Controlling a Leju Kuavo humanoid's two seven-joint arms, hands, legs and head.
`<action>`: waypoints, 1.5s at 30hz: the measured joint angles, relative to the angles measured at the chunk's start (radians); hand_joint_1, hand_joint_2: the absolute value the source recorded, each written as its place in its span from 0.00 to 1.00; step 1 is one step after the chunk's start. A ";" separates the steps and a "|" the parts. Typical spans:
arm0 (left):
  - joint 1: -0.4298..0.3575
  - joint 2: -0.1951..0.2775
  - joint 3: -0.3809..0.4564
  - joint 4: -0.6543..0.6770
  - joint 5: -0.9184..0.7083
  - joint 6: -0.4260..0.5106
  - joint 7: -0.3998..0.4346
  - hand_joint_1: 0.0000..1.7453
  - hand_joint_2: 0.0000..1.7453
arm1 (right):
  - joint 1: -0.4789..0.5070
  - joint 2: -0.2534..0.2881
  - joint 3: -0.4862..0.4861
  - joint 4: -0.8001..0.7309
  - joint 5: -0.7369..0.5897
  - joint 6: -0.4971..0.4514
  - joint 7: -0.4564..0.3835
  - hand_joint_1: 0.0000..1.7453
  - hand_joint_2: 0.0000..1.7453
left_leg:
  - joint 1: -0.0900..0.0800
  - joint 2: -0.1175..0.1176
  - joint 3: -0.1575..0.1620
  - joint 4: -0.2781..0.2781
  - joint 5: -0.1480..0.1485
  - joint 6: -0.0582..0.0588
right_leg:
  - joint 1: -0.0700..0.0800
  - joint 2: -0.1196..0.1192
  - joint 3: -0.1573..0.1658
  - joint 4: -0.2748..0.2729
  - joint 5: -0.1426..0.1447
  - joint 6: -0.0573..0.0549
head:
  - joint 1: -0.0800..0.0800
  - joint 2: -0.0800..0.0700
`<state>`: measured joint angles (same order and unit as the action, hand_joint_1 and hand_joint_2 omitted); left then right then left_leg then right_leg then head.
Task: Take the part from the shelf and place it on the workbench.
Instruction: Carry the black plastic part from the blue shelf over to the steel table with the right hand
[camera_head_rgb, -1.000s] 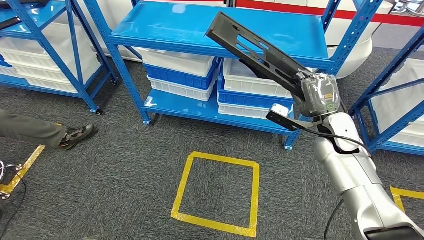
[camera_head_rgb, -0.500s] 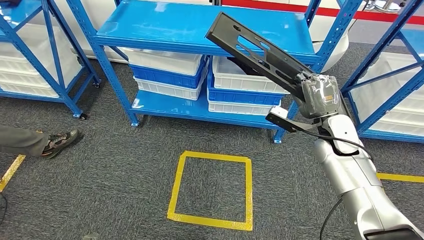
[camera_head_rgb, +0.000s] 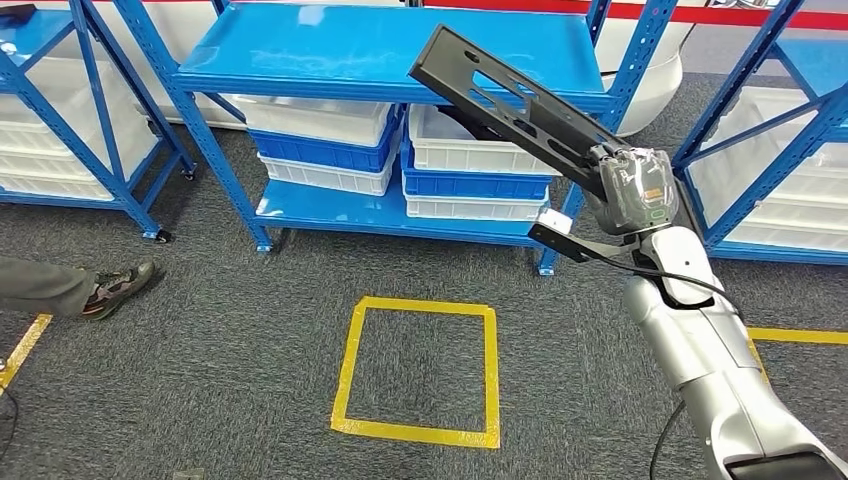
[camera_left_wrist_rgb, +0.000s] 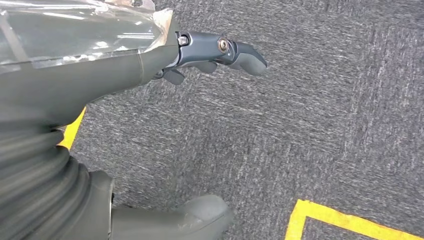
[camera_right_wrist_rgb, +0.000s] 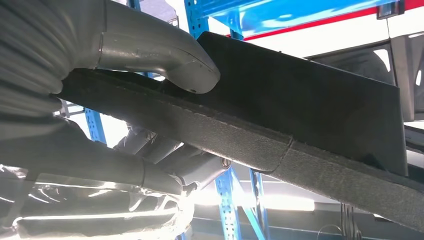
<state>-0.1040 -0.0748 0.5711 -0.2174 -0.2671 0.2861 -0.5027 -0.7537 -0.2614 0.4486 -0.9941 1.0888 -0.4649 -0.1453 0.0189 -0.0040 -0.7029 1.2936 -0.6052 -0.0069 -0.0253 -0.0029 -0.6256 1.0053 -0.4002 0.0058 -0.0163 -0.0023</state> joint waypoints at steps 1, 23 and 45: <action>-0.001 0.000 0.000 0.000 0.000 0.000 0.000 0.00 1.00 | 0.001 0.000 0.000 0.000 0.000 0.000 0.000 0.93 1.00 | 0.004 0.000 0.030 -0.032 0.016 -0.002 | -0.001 0.000 -0.006 0.001 0.006 0.004 | 0.000 0.000; -0.007 0.001 0.001 0.000 0.000 0.003 0.006 0.00 1.00 | 0.032 0.001 -0.048 -0.027 -0.003 -0.006 0.003 0.93 1.00 | -0.021 0.001 0.008 -0.284 0.270 0.042 | 0.021 0.003 0.119 -0.017 -0.102 0.024 | 0.009 0.000; -0.013 -0.002 0.013 0.000 -0.003 -0.003 0.001 0.00 1.00 | 0.033 -0.056 -0.153 -0.025 -0.047 -0.008 -0.025 0.93 1.00 | -0.015 0.001 0.059 -0.268 0.196 0.071 | 0.000 0.001 -0.107 0.297 -0.154 0.050 | 0.007 0.000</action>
<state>-0.1168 -0.0772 0.5838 -0.2179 -0.2698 0.2834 -0.5013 -0.7210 -0.3179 0.2959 -1.0189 1.0418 -0.4726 -0.1700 0.0043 -0.0030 -0.6436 1.0253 -0.4095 0.0644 -0.0256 -0.0021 -0.7322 1.3027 -0.5544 0.0561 -0.0093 -0.0023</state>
